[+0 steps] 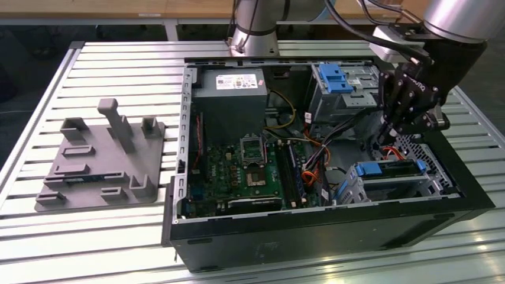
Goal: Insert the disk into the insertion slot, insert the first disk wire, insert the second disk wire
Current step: 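Insert the second disk wire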
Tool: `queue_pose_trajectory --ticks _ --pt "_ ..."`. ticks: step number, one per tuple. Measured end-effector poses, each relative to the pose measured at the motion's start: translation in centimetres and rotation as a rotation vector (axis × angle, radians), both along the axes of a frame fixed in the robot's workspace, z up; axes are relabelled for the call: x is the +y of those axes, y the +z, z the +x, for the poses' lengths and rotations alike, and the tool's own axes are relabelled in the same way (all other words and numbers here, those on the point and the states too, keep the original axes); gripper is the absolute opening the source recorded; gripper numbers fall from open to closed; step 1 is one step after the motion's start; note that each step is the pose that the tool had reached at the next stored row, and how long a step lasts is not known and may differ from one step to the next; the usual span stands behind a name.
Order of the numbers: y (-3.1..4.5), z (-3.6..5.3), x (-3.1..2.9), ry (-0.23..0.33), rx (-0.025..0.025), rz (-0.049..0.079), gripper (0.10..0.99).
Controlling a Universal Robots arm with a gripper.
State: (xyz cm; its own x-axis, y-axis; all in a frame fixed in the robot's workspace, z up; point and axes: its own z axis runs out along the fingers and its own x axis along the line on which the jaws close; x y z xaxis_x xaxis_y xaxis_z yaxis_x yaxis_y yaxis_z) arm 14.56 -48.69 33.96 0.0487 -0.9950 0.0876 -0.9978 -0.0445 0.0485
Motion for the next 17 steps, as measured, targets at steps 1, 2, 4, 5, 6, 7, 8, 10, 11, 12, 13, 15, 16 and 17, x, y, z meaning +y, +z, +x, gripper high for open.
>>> queue_pose_trajectory --ticks 1,2,4,5,6,7,8,10,11,12,13,15,16,17 --pt "0.00 0.00 0.00 0.000 0.0000 0.000 0.149" --pt "0.00 0.00 0.00 0.000 0.0000 0.001 0.149" --pt "0.02 0.00 0.00 -0.002 0.0000 0.020 0.149" --pt "0.05 0.00 -0.02 -0.002 0.0000 0.029 0.149" --pt "0.07 0.00 -0.05 -0.003 0.0000 0.036 0.149" --pt "0.14 0.00 -0.08 -0.004 0.0000 0.042 0.149" --pt "0.29 0.00 -0.14 -0.005 0.0000 0.046 0.149" --pt "0.66 0.00 -0.29 -0.006 0.0002 0.050 0.149" --pt "0.77 0.01 -0.36 -0.006 0.0005 0.052 0.149" --pt "0.82 0.03 -0.41 -0.007 0.0009 0.054 0.149" --pt "0.83 0.07 -0.48 -0.007 0.0013 0.054 0.149" --pt "0.82 0.11 -0.73 -0.009 0.0030 0.054 0.149" --pt "0.83 0.14 -0.89 -0.010 0.0044 0.054 0.149" --pt "0.82 0.16 -1.05 -0.010 0.0057 0.054 0.149"
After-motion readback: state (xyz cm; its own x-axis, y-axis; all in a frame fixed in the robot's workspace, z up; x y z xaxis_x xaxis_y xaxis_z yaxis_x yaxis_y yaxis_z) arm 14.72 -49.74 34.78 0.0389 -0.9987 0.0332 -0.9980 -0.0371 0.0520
